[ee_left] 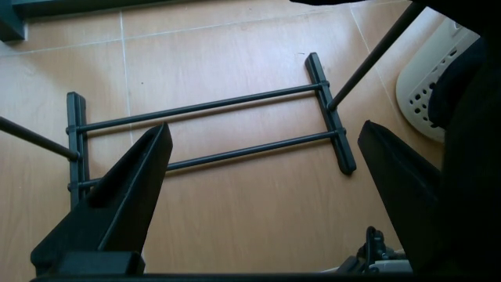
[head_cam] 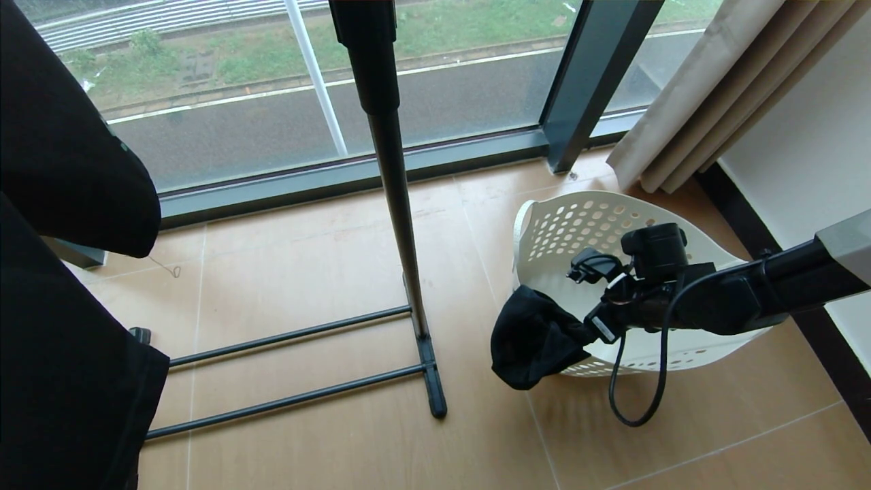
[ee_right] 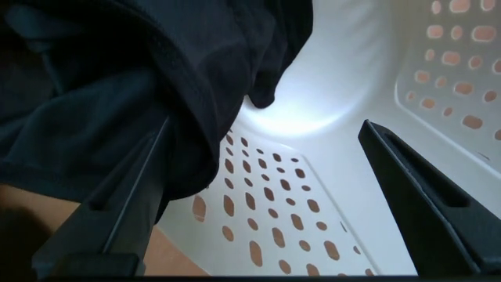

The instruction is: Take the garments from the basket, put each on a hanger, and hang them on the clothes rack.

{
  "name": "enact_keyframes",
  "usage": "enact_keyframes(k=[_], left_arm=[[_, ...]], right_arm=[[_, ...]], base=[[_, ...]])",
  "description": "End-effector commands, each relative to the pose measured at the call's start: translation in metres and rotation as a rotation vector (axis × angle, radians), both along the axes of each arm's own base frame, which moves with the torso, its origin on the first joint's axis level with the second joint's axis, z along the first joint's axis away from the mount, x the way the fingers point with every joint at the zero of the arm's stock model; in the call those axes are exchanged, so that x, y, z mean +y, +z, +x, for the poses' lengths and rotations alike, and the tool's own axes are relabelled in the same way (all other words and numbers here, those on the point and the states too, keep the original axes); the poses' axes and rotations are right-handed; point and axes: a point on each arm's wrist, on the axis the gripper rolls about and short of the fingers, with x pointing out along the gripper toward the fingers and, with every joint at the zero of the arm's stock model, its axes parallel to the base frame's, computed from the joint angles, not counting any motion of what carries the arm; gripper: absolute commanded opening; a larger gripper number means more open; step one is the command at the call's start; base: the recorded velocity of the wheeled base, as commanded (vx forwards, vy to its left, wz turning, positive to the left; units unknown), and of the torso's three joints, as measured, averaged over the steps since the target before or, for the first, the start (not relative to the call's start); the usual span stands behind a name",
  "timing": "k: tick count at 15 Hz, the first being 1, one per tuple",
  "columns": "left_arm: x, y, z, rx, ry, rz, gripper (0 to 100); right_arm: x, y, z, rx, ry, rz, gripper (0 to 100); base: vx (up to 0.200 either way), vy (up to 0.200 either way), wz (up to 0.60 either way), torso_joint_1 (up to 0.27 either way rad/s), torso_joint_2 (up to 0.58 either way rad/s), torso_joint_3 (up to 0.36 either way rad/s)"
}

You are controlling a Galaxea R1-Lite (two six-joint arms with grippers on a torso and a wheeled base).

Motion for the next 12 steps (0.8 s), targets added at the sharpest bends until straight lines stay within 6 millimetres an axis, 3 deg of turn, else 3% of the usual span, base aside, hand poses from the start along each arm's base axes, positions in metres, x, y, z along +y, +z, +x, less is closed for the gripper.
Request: enact_keyframes(k=[1,10,11,12], left_arm=[[0.0,0.0,0.0,0.0,0.0,0.001,100],[0.0,0.0,0.0,0.0,0.0,0.0,100],[0.0,0.0,0.0,0.0,0.0,0.0,100],[0.0,0.0,0.0,0.0,0.0,0.0,100]], right_arm=[[0.001,-0.005,0.005,0.004,-0.002,-0.002,100],[0.003,-0.017,0.019,0.018,-0.05,0.037,100],[0.003,-0.019,0.02,0.021,-0.053,0.037,0],[0.003,-0.019,0.02,0.021,-0.053,0.042,0]], base=[[0.0,0.0,0.0,0.0,0.0,0.0],[0.0,0.0,0.0,0.0,0.0,0.0],[0.0,0.0,0.0,0.0,0.0,0.0],[0.0,0.0,0.0,0.0,0.0,0.0]])
